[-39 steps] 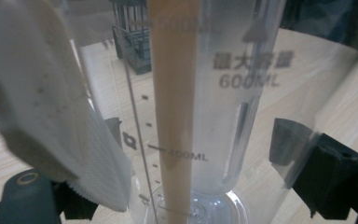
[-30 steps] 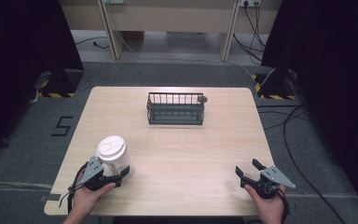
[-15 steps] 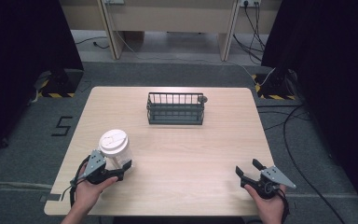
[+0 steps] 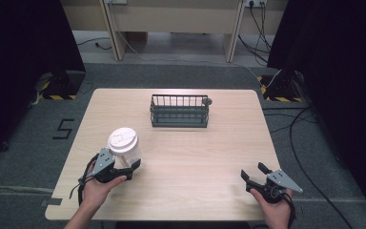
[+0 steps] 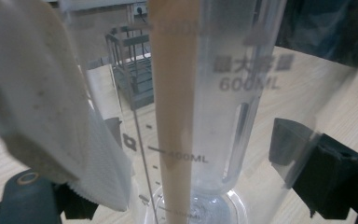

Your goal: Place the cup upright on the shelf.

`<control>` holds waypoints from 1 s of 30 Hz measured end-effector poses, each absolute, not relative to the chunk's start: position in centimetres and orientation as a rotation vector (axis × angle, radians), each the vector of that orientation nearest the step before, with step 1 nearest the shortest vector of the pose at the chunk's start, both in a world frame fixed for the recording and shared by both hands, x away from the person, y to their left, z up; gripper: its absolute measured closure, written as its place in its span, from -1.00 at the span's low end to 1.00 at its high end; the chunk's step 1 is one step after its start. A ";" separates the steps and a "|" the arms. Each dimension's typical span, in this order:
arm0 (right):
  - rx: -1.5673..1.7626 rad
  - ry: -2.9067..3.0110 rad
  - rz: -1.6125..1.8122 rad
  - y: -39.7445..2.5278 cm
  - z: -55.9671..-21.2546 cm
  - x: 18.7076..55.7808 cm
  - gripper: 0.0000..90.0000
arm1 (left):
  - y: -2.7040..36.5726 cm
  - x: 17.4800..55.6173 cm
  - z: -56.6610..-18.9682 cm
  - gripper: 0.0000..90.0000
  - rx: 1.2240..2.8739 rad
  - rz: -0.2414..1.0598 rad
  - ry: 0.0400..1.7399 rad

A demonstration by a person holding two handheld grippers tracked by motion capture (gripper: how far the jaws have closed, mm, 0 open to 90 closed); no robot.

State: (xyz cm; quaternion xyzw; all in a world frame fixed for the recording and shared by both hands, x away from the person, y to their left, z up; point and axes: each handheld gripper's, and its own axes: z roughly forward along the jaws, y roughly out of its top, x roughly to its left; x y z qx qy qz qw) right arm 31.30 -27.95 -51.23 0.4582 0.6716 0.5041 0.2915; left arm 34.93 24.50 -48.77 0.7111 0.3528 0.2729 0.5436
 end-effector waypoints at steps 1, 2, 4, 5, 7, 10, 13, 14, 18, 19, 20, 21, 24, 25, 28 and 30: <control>1.221 1.791 1.343 -28.0 -51.2 31.3 -0.50 | 24.3 35.1 -48.6 -0.65 1.685 0.646 0.838; 1.221 1.792 1.343 -28.0 -51.2 31.3 -0.50 | 24.3 35.2 -48.5 -0.65 1.686 0.650 0.835; 1.222 1.792 1.344 -28.0 -51.2 31.3 -0.50 | 24.1 35.4 -48.4 -0.65 1.680 0.648 0.835; 1.223 1.792 1.344 -28.0 -51.2 31.3 -0.50 | 24.1 35.5 -48.3 -0.65 1.678 0.648 0.836; 1.222 1.793 1.344 -28.0 -51.2 31.3 -0.50 | 24.0 35.7 -48.1 -0.65 1.674 0.648 0.836; 1.223 1.793 1.345 -28.0 -51.2 31.3 -0.50 | 23.8 36.0 -47.9 -0.65 1.674 0.650 0.835; 1.224 1.793 1.345 -28.0 -51.2 31.3 -0.50 | 23.7 36.3 -47.6 -0.65 1.673 0.654 0.831; 1.223 1.793 1.345 -28.0 -51.2 31.3 -0.50 | 23.7 36.4 -47.6 -0.65 1.670 0.654 0.832; 1.223 1.795 1.344 -28.0 -51.2 31.3 -0.50 | 23.5 36.8 -47.2 -0.65 1.664 0.658 0.827; 1.224 1.795 1.344 -28.0 -51.2 31.3 -0.50 | 23.4 36.9 -47.1 -0.65 1.662 0.658 0.827; 1.224 1.794 1.344 -28.0 -51.2 31.3 -0.50 | 23.4 37.0 -47.0 -0.65 1.664 0.661 0.823; 1.224 1.794 1.344 -28.0 -51.2 31.3 -0.50 | 23.4 37.0 -47.0 -0.65 1.664 0.661 0.823; 1.224 1.794 1.346 -28.0 -51.2 31.3 -0.50 | 23.1 37.4 -46.7 -0.65 1.659 0.661 0.818; 1.224 1.794 1.346 -28.0 -51.2 31.3 -0.50 | 23.0 37.5 -46.6 -0.65 1.658 0.663 0.816; 1.224 1.795 1.347 -28.0 -51.2 31.3 -0.50 | 22.8 37.8 -46.4 -0.65 1.651 0.660 0.815; 1.219 1.794 1.344 -28.1 -51.2 31.4 -0.50 | 22.6 38.0 -46.3 -0.65 1.648 0.661 0.810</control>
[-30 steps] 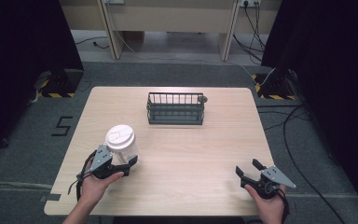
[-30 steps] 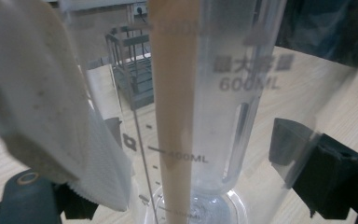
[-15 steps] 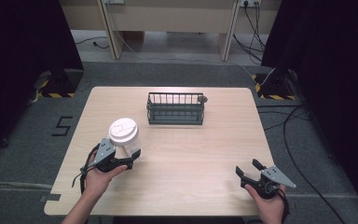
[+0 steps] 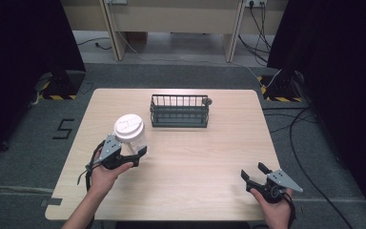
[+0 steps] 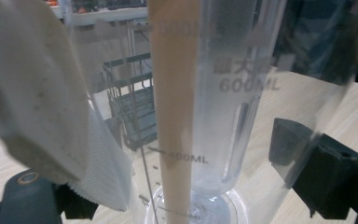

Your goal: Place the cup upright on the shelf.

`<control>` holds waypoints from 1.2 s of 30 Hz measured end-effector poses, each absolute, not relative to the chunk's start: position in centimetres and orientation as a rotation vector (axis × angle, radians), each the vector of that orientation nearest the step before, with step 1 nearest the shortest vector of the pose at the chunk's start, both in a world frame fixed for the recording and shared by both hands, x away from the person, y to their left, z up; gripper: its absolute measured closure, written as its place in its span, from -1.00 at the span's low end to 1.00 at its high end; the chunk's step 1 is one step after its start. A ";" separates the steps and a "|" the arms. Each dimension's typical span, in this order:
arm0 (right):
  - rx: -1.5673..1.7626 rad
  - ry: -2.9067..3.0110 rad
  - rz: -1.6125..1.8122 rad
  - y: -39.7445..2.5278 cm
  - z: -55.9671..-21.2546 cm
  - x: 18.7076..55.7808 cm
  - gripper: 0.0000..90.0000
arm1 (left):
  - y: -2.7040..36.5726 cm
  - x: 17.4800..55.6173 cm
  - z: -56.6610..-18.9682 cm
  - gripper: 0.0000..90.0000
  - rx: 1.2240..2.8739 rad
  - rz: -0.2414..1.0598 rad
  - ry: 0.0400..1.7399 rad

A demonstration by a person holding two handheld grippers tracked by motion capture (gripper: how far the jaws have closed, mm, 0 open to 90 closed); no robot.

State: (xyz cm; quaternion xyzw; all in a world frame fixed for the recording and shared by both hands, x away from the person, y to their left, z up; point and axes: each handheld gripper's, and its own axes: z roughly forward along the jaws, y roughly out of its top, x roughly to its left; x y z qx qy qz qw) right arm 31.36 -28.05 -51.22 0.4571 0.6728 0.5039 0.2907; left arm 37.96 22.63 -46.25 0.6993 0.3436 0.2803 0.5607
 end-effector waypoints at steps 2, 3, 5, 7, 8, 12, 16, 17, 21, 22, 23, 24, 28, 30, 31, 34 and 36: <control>1.224 1.794 1.347 -28.0 -51.2 31.3 -0.50 | 22.5 38.1 -46.1 -0.65 1.644 0.662 0.806; 1.224 1.794 1.347 -28.0 -51.2 31.3 -0.50 | 22.5 38.1 -46.1 -0.65 1.644 0.662 0.806; 1.227 1.795 1.350 -28.0 -51.2 31.3 -0.50 | 22.3 38.4 -45.9 -0.65 1.638 0.663 0.803; 1.222 1.794 1.348 -28.0 -51.2 31.4 -0.50 | 22.2 38.5 -45.8 -0.65 1.636 0.663 0.804; 1.224 1.794 1.349 -28.0 -51.2 31.3 -0.50 | 22.2 38.5 -45.8 -0.65 1.636 0.663 0.804; 1.217 1.795 1.345 -28.1 -51.2 31.4 -0.50 | 22.0 38.9 -45.6 -0.65 1.633 0.664 0.805; 1.225 1.795 1.349 -28.0 -51.2 31.4 -0.50 | 21.9 39.2 -45.4 -0.65 1.630 0.664 0.805; 1.225 1.795 1.349 -28.0 -51.2 31.4 -0.50 | 21.9 39.3 -45.3 -0.65 1.632 0.665 0.804; 1.224 1.795 1.348 -28.0 -51.2 31.3 -0.50 | 21.6 39.8 -45.1 -0.65 1.633 0.666 0.803; 1.218 1.796 1.345 -28.1 -51.2 31.4 -0.50 | 21.6 39.8 -45.0 -0.65 1.633 0.665 0.802; 1.224 1.795 1.348 -28.0 -51.2 31.3 -0.50 | 21.5 39.9 -45.0 -0.65 1.633 0.663 0.802; 1.224 1.795 1.348 -28.0 -51.2 31.3 -0.50 | 21.5 39.9 -45.0 -0.65 1.633 0.663 0.802; 1.216 1.795 1.347 -28.1 -51.2 31.4 -0.50 | 21.2 40.3 -44.8 -0.65 1.640 0.662 0.800; 1.216 1.795 1.347 -28.1 -51.2 31.4 -0.50 | 21.0 40.5 -44.8 -0.65 1.640 0.660 0.799; 1.216 1.795 1.347 -28.1 -51.2 31.4 -0.50 | 21.0 40.5 -44.8 -0.65 1.640 0.660 0.799; 1.216 1.795 1.348 -28.1 -51.2 31.4 -0.50 | 20.8 40.8 -44.5 -0.65 1.642 0.662 0.794; 1.216 1.796 1.348 -28.1 -51.2 31.4 -0.50 | 20.6 41.0 -44.4 -0.65 1.643 0.663 0.789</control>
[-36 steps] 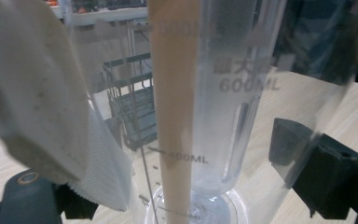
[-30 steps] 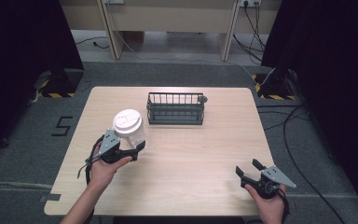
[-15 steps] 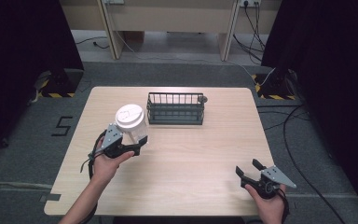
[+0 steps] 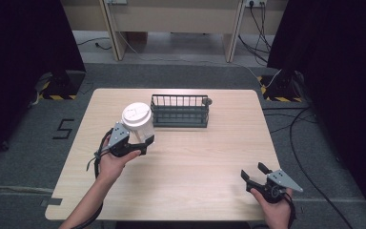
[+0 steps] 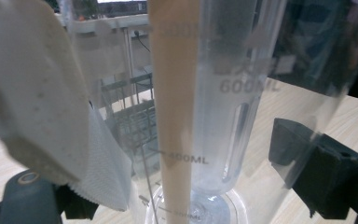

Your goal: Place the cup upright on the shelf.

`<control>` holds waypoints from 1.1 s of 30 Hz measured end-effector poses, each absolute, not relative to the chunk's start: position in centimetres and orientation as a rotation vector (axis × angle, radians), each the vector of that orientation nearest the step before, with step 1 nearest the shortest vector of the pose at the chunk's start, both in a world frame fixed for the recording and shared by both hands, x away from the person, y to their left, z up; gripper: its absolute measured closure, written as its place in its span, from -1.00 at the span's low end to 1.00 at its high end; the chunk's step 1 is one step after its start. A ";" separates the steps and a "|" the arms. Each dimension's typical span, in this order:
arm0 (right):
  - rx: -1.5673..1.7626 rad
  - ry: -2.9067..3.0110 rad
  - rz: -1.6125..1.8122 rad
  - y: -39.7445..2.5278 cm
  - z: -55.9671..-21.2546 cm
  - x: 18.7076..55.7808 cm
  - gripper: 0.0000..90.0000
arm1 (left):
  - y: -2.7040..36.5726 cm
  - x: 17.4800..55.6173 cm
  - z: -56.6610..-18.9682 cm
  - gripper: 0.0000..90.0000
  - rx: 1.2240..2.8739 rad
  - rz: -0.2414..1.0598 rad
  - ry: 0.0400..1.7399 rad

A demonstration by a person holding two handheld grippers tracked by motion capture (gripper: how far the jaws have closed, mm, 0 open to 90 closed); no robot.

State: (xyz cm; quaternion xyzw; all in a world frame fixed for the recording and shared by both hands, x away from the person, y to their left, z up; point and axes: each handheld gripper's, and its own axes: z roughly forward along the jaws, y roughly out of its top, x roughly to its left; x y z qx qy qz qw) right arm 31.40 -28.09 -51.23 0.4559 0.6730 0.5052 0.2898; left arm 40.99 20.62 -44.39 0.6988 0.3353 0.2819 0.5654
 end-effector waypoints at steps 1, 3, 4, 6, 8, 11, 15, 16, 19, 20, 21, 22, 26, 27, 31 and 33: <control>1.215 1.796 1.347 -28.1 -51.2 31.4 -0.50 | 20.5 41.1 -44.3 -0.65 1.643 0.663 0.788; 1.215 1.796 1.348 -28.1 -51.2 31.4 -0.50 | 20.4 41.2 -44.2 -0.65 1.640 0.662 0.785; 1.216 1.796 1.348 -28.1 -51.2 31.4 -0.50 | 20.4 41.2 -44.2 -0.65 1.640 0.662 0.785; 1.216 1.795 1.349 -28.1 -51.2 31.4 -0.50 | 20.1 41.5 -44.0 -0.65 1.640 0.658 0.786; 1.216 1.795 1.349 -28.1 -51.2 31.4 -0.50 | 20.1 41.6 -44.0 -0.65 1.640 0.655 0.787; 1.216 1.794 1.350 -28.1 -51.2 31.4 -0.50 | 19.8 41.9 -44.1 -0.65 1.643 0.655 0.788; 1.216 1.794 1.351 -28.1 -51.2 31.4 -0.50 | 19.6 42.2 -44.0 -0.65 1.640 0.657 0.789; 1.222 1.795 1.355 -28.1 -51.2 31.4 -0.50 | 19.5 42.3 -44.0 -0.65 1.640 0.657 0.789; 1.222 1.795 1.355 -28.1 -51.2 31.4 -0.50 | 19.4 42.6 -43.8 -0.65 1.639 0.659 0.786; 1.222 1.795 1.355 -28.1 -51.2 31.4 -0.50 | 19.4 42.6 -43.8 -0.65 1.639 0.659 0.786; 1.222 1.795 1.355 -28.1 -51.2 31.4 -0.50 | 19.3 42.7 -43.7 -0.65 1.636 0.658 0.787; 1.222 1.795 1.355 -28.1 -51.2 31.4 -0.50 | 19.2 42.8 -43.5 -0.65 1.637 0.661 0.784; 1.221 1.795 1.355 -28.1 -51.2 31.4 -0.50 | 19.0 43.1 -43.3 -0.65 1.630 0.661 0.784; 1.222 1.795 1.356 -28.1 -51.2 31.4 -0.50 | 19.0 43.2 -43.2 -0.65 1.635 0.664 0.782; 1.223 1.793 1.358 -28.1 -51.2 31.4 -0.50 | 18.7 43.6 -42.9 -0.65 1.632 0.665 0.778; 1.223 1.793 1.359 -28.1 -51.2 31.4 -0.50 | 18.5 43.7 -42.8 -0.65 1.630 0.665 0.779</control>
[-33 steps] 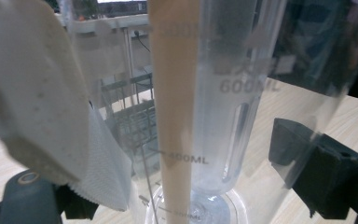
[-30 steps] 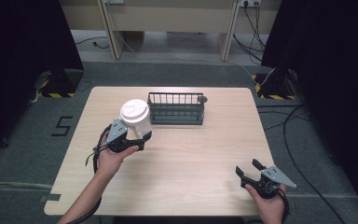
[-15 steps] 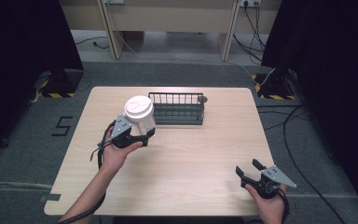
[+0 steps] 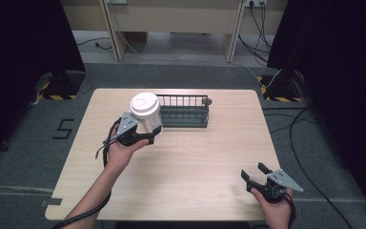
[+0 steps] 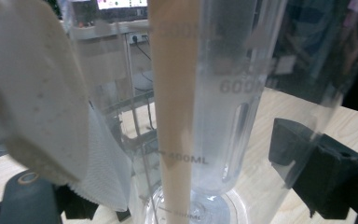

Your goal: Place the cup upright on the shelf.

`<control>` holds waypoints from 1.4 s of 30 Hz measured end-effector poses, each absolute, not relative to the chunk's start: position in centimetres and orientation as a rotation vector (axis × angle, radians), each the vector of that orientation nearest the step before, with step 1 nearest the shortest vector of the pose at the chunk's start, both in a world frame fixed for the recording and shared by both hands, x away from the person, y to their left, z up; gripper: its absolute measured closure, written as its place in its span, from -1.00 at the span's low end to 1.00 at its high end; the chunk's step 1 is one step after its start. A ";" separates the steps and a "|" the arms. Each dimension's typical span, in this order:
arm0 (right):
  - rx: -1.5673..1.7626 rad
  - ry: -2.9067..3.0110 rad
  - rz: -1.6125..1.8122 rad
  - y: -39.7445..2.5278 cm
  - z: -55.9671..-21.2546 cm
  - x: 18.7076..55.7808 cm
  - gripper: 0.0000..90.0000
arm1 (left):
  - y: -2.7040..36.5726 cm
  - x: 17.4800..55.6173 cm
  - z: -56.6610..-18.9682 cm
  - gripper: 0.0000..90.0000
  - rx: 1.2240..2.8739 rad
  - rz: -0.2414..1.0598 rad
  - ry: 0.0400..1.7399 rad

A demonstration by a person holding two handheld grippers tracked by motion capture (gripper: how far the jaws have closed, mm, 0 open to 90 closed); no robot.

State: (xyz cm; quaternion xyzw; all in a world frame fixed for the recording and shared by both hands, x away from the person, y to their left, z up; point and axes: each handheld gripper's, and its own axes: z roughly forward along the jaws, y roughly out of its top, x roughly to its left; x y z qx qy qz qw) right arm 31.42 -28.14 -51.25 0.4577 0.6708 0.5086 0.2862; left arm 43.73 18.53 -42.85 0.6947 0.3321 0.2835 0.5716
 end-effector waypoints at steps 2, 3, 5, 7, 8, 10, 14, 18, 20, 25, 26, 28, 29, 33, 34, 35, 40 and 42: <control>1.227 1.792 1.361 -28.1 -51.2 31.4 -0.50 | 18.4 43.9 -42.8 -0.65 1.630 0.664 0.779; 1.229 1.792 1.361 -28.1 -51.2 31.4 -0.50 | 18.4 43.9 -42.7 -0.65 1.628 0.665 0.779; 1.224 1.793 1.360 -28.1 -51.2 31.4 -0.50 | 18.2 44.1 -42.7 -0.65 1.628 0.664 0.778; 1.223 1.793 1.360 -28.1 -51.2 31.4 -0.50 | 18.0 44.3 -42.5 -0.65 1.628 0.664 0.777; 1.223 1.793 1.360 -28.1 -51.2 31.4 -0.50 | 18.0 44.3 -42.5 -0.65 1.628 0.664 0.777; 1.228 1.792 1.361 -28.1 -51.2 31.4 -0.50 | 17.9 44.5 -42.4 -0.65 1.629 0.666 0.775; 1.226 1.792 1.362 -28.2 -51.2 31.4 -0.50 | 17.6 44.9 -42.2 -0.65 1.630 0.668 0.772; 1.226 1.792 1.363 -28.2 -51.2 31.4 -0.50 | 17.4 45.2 -42.1 -0.65 1.630 0.668 0.773; 1.227 1.792 1.363 -28.2 -51.2 31.4 -0.50 | 17.2 45.4 -42.1 -0.65 1.631 0.668 0.773; 1.228 1.791 1.365 -28.2 -51.2 31.4 -0.50 | 16.9 45.8 -41.9 -0.65 1.630 0.667 0.771; 1.228 1.791 1.365 -28.2 -51.2 31.4 -0.50 | 16.9 45.8 -41.9 -0.65 1.630 0.667 0.771; 1.229 1.791 1.366 -28.2 -51.2 31.4 -0.50 | 16.7 46.0 -41.8 -0.65 1.631 0.668 0.767; 1.230 1.791 1.366 -28.2 -51.2 31.4 -0.50 | 16.6 46.1 -41.7 -0.65 1.630 0.668 0.767; 1.229 1.791 1.367 -28.2 -51.2 31.4 -0.50 | 16.3 46.4 -41.5 -0.65 1.631 0.668 0.762; 1.229 1.791 1.367 -28.2 -51.2 31.4 -0.50 | 16.3 46.4 -41.5 -0.65 1.631 0.668 0.762; 1.229 1.791 1.367 -28.2 -51.2 31.4 -0.50 | 16.2 46.5 -41.5 -0.65 1.631 0.669 0.762; 1.232 1.789 1.369 -28.2 -51.2 31.4 -0.50 | 15.9 46.8 -41.3 -0.65 1.630 0.668 0.759; 1.232 1.789 1.368 -28.2 -51.3 31.4 -0.50 | 15.7 47.0 -41.1 -0.65 1.630 0.669 0.756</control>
